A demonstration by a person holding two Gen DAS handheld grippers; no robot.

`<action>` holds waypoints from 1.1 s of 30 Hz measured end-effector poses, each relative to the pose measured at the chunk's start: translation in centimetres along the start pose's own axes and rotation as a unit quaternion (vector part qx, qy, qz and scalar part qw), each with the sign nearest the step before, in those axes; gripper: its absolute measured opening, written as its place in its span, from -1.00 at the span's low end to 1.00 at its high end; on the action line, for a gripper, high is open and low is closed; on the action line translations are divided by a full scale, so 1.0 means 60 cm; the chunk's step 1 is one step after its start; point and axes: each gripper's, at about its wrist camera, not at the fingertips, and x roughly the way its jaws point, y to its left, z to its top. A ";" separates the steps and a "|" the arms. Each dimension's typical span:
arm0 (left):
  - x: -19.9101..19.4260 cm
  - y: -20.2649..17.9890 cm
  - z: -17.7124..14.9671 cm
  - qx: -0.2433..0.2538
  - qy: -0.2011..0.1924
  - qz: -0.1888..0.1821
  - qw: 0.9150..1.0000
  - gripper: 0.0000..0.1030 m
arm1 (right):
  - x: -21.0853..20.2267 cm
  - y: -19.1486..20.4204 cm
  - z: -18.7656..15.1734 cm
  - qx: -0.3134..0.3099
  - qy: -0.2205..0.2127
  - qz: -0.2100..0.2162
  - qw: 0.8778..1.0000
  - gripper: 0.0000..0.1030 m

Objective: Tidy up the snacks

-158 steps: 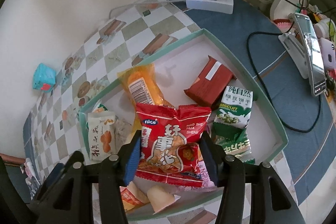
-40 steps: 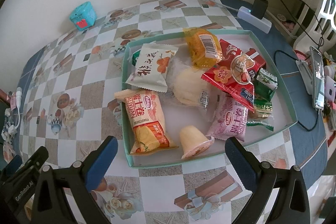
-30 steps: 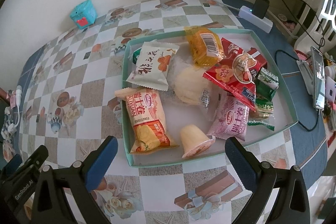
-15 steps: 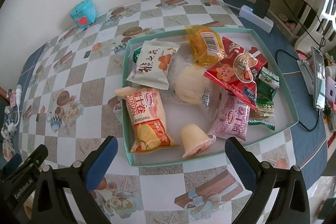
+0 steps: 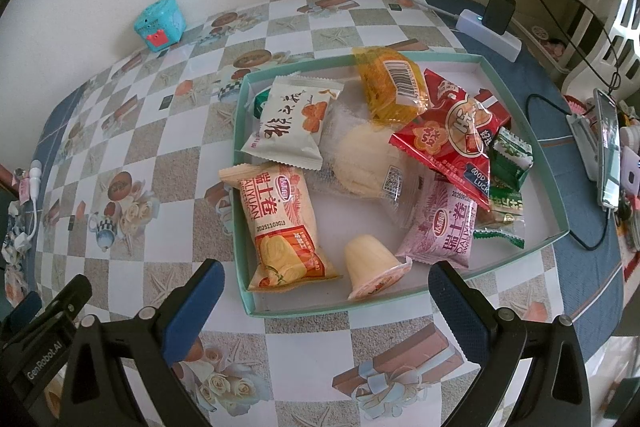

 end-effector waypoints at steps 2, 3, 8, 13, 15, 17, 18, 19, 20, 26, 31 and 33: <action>-0.001 -0.001 0.001 0.000 0.000 0.001 1.000 0.90 | 0.000 0.000 0.000 0.000 0.000 0.000 1.000 1.00; -0.001 -0.001 0.001 -0.001 0.000 0.002 1.000 0.90 | 0.000 0.000 0.000 0.000 0.001 0.000 1.000 1.00; -0.001 -0.001 0.001 -0.002 0.000 0.001 1.000 0.90 | 0.001 0.001 -0.002 -0.001 0.001 0.000 1.000 1.00; -0.001 0.000 0.001 -0.002 0.000 0.002 1.000 0.90 | 0.001 0.000 0.000 -0.001 0.001 0.000 1.000 1.00; 0.000 0.000 0.001 -0.001 0.000 0.001 1.000 0.90 | 0.001 0.000 0.000 -0.001 0.001 0.000 1.000 1.00; -0.001 0.000 0.000 -0.001 0.000 0.001 1.000 0.90 | 0.002 0.001 -0.002 -0.001 0.002 0.000 1.000 1.00; 0.000 0.000 0.001 -0.001 0.000 0.001 1.000 0.90 | 0.002 0.001 -0.003 -0.002 0.002 0.000 1.000 1.00; 0.000 0.001 0.001 -0.001 0.000 0.001 1.000 0.90 | 0.002 0.001 -0.003 -0.002 0.003 0.001 1.000 1.00; 0.000 0.001 0.001 -0.001 0.000 0.001 1.000 0.90 | 0.003 0.001 -0.003 -0.003 0.003 0.001 1.000 1.00; 0.000 0.001 0.002 -0.001 0.000 0.001 1.000 0.90 | 0.003 0.001 -0.002 -0.003 0.003 0.001 1.000 1.00; 0.001 0.003 0.001 -0.006 0.002 0.002 1.000 0.90 | 0.003 0.001 -0.002 -0.003 0.004 0.001 1.000 1.00; 0.001 0.003 0.001 -0.007 0.002 0.002 1.000 0.90 | 0.004 0.001 -0.003 -0.003 0.005 0.001 1.000 1.00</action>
